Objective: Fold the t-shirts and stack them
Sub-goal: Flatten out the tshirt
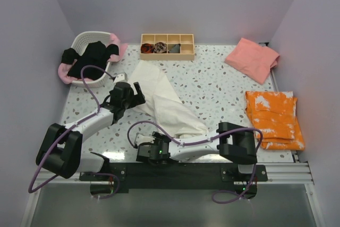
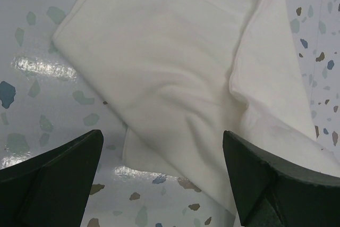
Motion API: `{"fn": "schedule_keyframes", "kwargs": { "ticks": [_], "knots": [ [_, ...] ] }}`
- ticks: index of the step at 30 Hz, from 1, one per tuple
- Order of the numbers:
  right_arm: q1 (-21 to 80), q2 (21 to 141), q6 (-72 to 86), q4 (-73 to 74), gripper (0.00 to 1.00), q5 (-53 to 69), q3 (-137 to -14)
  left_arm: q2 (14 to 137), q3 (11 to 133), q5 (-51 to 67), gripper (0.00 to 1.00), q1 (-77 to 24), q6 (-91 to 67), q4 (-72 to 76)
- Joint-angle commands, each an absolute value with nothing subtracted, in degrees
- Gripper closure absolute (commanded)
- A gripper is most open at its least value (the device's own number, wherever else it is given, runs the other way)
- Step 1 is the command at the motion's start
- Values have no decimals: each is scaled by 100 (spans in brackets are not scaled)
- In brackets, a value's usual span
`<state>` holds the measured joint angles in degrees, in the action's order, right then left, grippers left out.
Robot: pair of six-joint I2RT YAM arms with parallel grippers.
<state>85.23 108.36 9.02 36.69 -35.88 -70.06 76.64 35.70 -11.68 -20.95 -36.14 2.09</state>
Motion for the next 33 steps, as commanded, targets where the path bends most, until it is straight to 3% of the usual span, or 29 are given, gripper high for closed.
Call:
{"fn": "schedule_keyframes", "kwargs": {
  "ticks": [1, 2, 4, 5, 8, 15, 21, 28, 33],
  "knots": [
    [8289, 10969, 1054, 3841, 37, -3911, -7058, 7576, 3507, -1090, 0, -2022, -3445, 457],
    [8245, 10960, 1063, 3841, 49, -3876, -7049, 7576, 3498, -1090, 0, -2021, -3445, 457],
    [8183, 10881, 1020, 3815, 58, -3806, -6988, 7567, 3507, -1072, 0, -2013, -3419, 457],
    [8174, 10837, 993, 3788, 74, -3797, -6970, 7567, 3498, -1055, 0, -2013, -3419, 466],
    [8147, 10609, 967, 3832, 100, -3902, -6987, 7594, 3498, -993, 0, -2004, -3410, 501],
    [7920, 8827, 1028, 4306, 100, -5042, -7329, 7436, 3586, -914, 1, -1995, -3296, 396],
    [6699, 7087, 756, 4272, 100, -5388, -7339, 7234, 3665, -861, 0, -1995, -3155, 360],
    [5179, 6285, 1053, 4131, 100, -5669, -6900, 7576, 4130, -791, 0, -1995, -3050, 316],
    [4747, 6021, 1300, 4043, 100, -5687, -6557, 8164, 4719, -879, 0, -1995, -2910, 325]
  ]
}}
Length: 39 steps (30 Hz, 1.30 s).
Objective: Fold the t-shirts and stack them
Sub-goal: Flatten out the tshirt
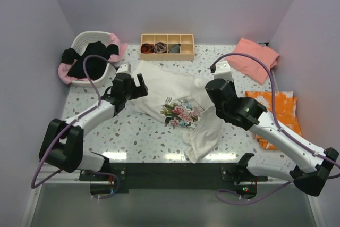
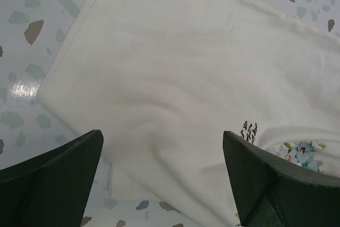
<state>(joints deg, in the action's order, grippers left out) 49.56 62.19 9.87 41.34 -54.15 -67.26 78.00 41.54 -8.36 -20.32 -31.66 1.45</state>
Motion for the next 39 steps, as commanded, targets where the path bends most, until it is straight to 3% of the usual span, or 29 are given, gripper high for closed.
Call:
{"fn": "schedule_keyframes", "kwargs": {
  "ticks": [1, 16, 22, 25, 26, 28, 29, 32, 35, 39],
  "knots": [
    [4703, 6029, 1327, 4052, 100, -5678, -6531, 8278, 4824, -888, 0, -1995, -2866, 351],
    [4184, 6152, 1108, 3516, 100, -4834, -6144, 11890, 8312, -739, 0, -1600, -2312, -193],
    [3999, 6161, 1116, 3480, 100, -4685, -6091, 12873, 9278, 376, 0, -1389, -2268, -306],
    [3911, 6091, 1151, 3559, 100, -4597, -6108, 13235, 9693, 422, 14, -1327, -2267, -667],
    [3911, 6056, 1169, 3560, 100, -4579, -6100, 13289, 9747, 431, 32, -1310, -2268, -738],
    [3902, 5942, 1195, 3577, 100, -4518, -6091, 13359, 9765, 404, 51, -1292, -2259, -879],
    [3902, 5924, 1204, 3577, 100, -4509, -6091, 13351, 9730, 404, 70, -1292, -2250, -896],
    [3902, 5845, 1222, 3647, 100, -4535, -6100, 13228, 9449, 369, 88, -1292, -2241, -844],
    [3902, 5775, 1239, 3700, 100, -4509, -6073, 13113, 9194, 325, 100, -1301, -2206, -782],
    [3911, 5731, 1257, 3726, 100, -4465, -6029, 13008, 8957, 124, 100, -1292, -2162, -817]
  ]
}}
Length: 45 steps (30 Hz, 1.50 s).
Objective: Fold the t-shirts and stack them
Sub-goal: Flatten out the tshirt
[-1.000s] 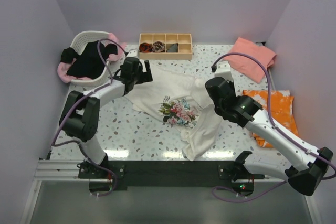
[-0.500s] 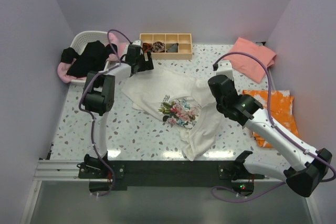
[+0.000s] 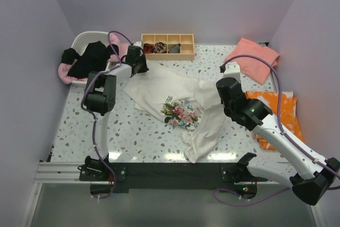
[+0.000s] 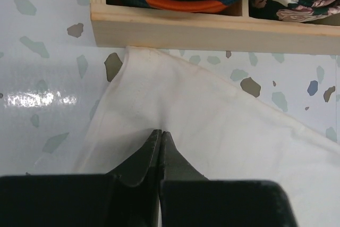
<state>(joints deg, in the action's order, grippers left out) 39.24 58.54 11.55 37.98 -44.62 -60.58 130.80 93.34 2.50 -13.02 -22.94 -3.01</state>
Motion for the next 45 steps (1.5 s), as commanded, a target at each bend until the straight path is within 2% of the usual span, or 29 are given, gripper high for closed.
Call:
{"fn": "schedule_keyframes", "kwargs": {
  "ticks": [1, 7, 11, 19, 23, 26, 30, 31, 33, 35, 36, 37, 40, 41, 42, 44, 45],
  "knots": [
    [3902, 5730, 1257, 3744, 100, -4474, -6029, 12973, 8886, 71, 100, -1292, -2162, -843],
    [3902, 5468, 1424, 4034, 100, -4719, -6064, 12289, 7666, -203, 100, -1134, -2478, -791],
    [3911, 5283, 1477, 4174, 100, -4799, -6152, 11358, 6314, -79, 100, -1064, -2645, -370],
    [3911, 5018, 1450, 4315, 100, -4965, -6328, 9424, 4503, -412, 100, -1063, -2804, -561],
    [3902, 5308, 1310, 3975, 100, -4992, -6267, 8046, 4018, -923, 100, -1151, -3163, -790],
    [3858, 5703, 1414, 3806, 100, -5001, -6249, 7447, 4025, -1361, 100, -1143, -3357, -1219],
    [3858, 5617, 1196, 3349, 100, -4545, -6327, 6830, 3999, -1741, 100, -1143, -3428, -1363],
    [3858, 5512, 1108, 3279, 100, -4440, -6354, 6777, 3912, -1645, 98, -1143, -3349, -1119],
    [3858, 5467, 950, 3190, 100, -4316, -6477, 6864, 3894, -1364, 68, -1143, -3217, -941],
    [3858, 5493, 888, 3278, 100, -4289, -6635, 7178, 3920, -1257, 64, -1143, -3156, -757],
    [3858, 5493, 862, 3304, 100, -4280, -6671, 7311, 3946, -1187, 70, -1151, -3147, -704],
    [3858, 5511, 853, 3313, 100, -4254, -6688, 7443, 3990, -1204, 92, -1143, -3155, -616],
    [3858, 5502, 817, 3296, 100, -4210, -6653, 8101, 4130, -1143, 99, -1151, -3155, -483],
    [3858, 5493, 817, 3287, 100, -4219, -6601, 8251, 4183, -1108, 95, -1143, -3120, -457],
    [3858, 5502, 809, 3278, 100, -4219, -6583, 8401, 4253, -1029, 86, -1143, -3094, -483],
    [3858, 5511, 782, 3287, 100, -4219, -6539, 8788, 4421, -1011, 54, -1143, -3059, -501],
    [3858, 5537, 782, 3296, 100, -4193, -6530, 8876, 4430, -985, 50, -1143, -3059, -431]
  ]
}}
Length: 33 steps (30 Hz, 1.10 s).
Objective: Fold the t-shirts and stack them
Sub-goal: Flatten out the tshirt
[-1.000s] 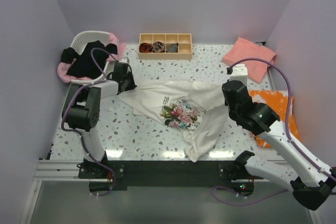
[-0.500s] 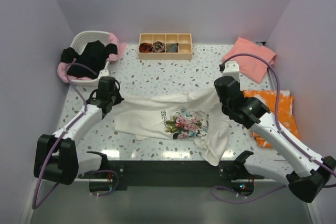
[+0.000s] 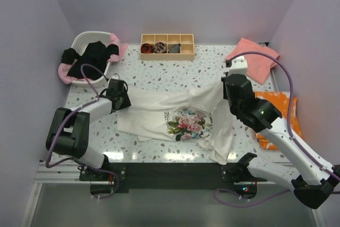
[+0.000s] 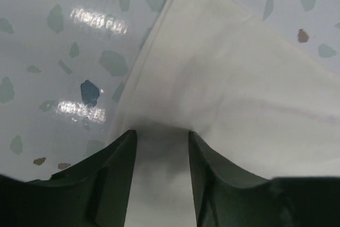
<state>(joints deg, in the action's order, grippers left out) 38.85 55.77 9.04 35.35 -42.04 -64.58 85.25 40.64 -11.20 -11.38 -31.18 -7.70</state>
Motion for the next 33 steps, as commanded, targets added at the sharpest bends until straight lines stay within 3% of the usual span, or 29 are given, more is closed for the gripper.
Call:
{"fn": "schedule_keyframes", "kwargs": {
  "ticks": [1, 2, 3, 6, 12, 14, 15, 16, 19, 26, 33],
  "knots": [
    [3858, 5546, 791, 3305, 100, -4175, -6522, 9016, 4473, -984, 47, -1143, -3059, -335],
    [3858, 5563, 791, 3296, 100, -4166, -6478, 9087, 4491, -984, 41, -1143, -3059, -282],
    [3867, 5572, 817, 3287, 100, -4149, -6451, 9140, 4517, -976, 29, -1143, -3059, -238],
    [3867, 5607, 844, 3226, 100, -4096, -6328, 9386, 4728, -993, 24, -1143, -3015, -211],
    [3858, 5739, 861, 3155, 100, -4017, -6258, 10010, 5168, -1002, 25, -1143, -2901, -334],
    [3867, 5818, 844, 3155, 100, -3999, -6267, 10282, 5264, -950, 40, -1143, -2848, -343],
    [3867, 5836, 835, 3147, 100, -3982, -6275, 10370, 5308, -932, 54, -1160, -2830, -343],
    [3858, 5853, 844, 3146, 100, -3973, -6284, 10502, 5317, -914, 76, -1160, -2821, -334],
    [3867, 5906, 817, 3120, 100, -3981, -6293, 10669, 5335, -800, 100, -1160, -2777, -281],
    [3858, 5871, 765, 3243, 100, -4078, -6407, 9723, 5177, -580, 100, -1160, -2760, -412],
    [3858, 5064, 879, 3717, 100, -4000, -6723, 7026, 5484, -931, 100, -1160, -2751, -1606]
  ]
}}
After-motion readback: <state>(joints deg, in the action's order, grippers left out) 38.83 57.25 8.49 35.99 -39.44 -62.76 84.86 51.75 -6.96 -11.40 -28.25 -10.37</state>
